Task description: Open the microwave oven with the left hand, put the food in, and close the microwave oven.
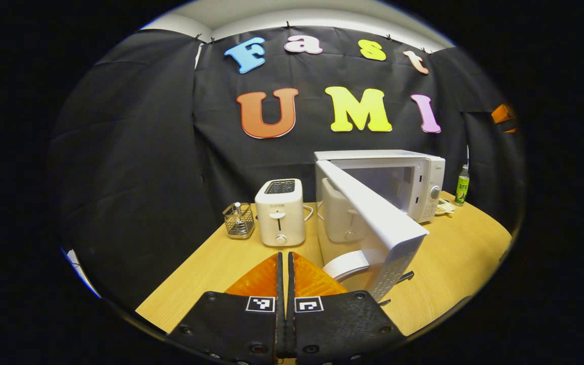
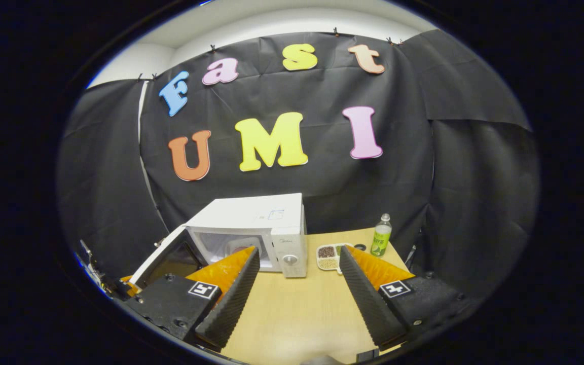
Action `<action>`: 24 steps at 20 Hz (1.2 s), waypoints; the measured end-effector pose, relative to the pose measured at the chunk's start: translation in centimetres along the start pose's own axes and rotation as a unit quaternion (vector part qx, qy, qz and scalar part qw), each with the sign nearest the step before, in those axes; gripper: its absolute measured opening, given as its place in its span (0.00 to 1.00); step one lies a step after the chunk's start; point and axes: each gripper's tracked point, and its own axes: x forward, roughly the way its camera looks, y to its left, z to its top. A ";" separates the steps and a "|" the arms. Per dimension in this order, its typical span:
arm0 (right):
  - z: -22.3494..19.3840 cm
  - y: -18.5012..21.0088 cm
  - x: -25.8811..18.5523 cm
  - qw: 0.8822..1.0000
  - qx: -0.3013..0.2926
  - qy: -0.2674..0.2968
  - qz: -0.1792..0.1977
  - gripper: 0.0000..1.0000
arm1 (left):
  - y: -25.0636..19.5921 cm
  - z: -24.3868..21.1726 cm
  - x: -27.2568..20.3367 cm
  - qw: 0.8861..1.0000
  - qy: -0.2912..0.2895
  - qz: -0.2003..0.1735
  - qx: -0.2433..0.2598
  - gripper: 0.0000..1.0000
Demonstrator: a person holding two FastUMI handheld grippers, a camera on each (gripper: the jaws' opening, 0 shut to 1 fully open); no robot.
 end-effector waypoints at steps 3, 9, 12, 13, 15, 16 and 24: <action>0.2 -0.8 -0.3 1.000 -0.001 0.001 0.002 0.92 | -4.1 0.2 0.3 0.999 -0.001 -0.032 -0.010 0.00; 0.6 -2.2 -1.1 1.000 0.008 0.010 0.002 1.00 | -12.8 1.3 2.1 0.996 -0.009 -0.093 -0.004 0.00; 0.6 -3.4 -1.3 1.000 0.008 0.012 0.004 1.00 | -17.0 2.3 3.1 0.993 -0.017 -0.119 -0.001 0.00; 0.7 -3.8 -1.3 1.000 0.007 0.012 0.004 1.00 | -18.3 2.6 3.6 0.992 -0.020 -0.127 0.003 0.00; 0.0 -4.7 -1.1 1.000 0.005 0.013 0.003 1.00 | -20.6 2.9 4.8 0.990 -0.018 -0.141 0.008 0.00; 0.0 -5.3 -1.1 1.000 0.004 0.014 0.001 1.00 | -21.8 3.0 5.4 0.989 -0.018 -0.148 0.010 0.00; -0.7 -8.8 -0.9 0.999 0.016 0.025 -0.012 1.00 | -27.7 4.5 10.6 0.983 -0.020 -0.180 0.028 0.00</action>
